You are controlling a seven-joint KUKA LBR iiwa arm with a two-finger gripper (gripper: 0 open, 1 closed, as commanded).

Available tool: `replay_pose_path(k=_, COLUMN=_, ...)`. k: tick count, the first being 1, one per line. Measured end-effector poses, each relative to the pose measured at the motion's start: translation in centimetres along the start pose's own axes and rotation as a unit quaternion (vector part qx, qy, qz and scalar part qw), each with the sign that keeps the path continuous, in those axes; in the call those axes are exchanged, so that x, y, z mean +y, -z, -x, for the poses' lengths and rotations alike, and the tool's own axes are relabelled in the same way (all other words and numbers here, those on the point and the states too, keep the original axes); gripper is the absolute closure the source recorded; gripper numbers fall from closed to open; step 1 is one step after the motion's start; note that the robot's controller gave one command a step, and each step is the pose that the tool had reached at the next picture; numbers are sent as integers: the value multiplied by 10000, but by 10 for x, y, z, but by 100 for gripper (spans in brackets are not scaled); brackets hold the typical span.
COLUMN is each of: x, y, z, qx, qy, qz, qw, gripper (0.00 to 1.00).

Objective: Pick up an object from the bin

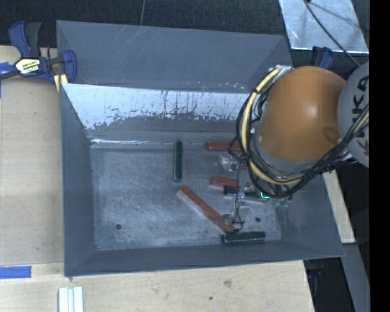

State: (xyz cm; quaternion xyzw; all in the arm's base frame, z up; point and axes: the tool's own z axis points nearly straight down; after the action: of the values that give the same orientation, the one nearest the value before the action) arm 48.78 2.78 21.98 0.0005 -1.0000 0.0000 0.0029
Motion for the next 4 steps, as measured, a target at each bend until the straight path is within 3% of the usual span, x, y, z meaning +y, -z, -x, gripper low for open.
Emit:
replay_pose_path(k=1, x=0, y=4, z=2, qx=-43, qy=-6, qz=2, qw=10000, gripper=0)
replay_pose_path(k=2, x=-8, y=-106, z=3, qx=-15, qy=-227, qz=2, qw=9997, gripper=0)
replay_pose_path(k=3, x=-14, y=-91, z=3, qx=-46, qy=-339, qz=4, qw=9994, gripper=0)
replay_pose_path(k=4, x=-10, y=-101, z=-3, qx=-32, qy=-1349, qz=5, qw=9909, gripper=0)
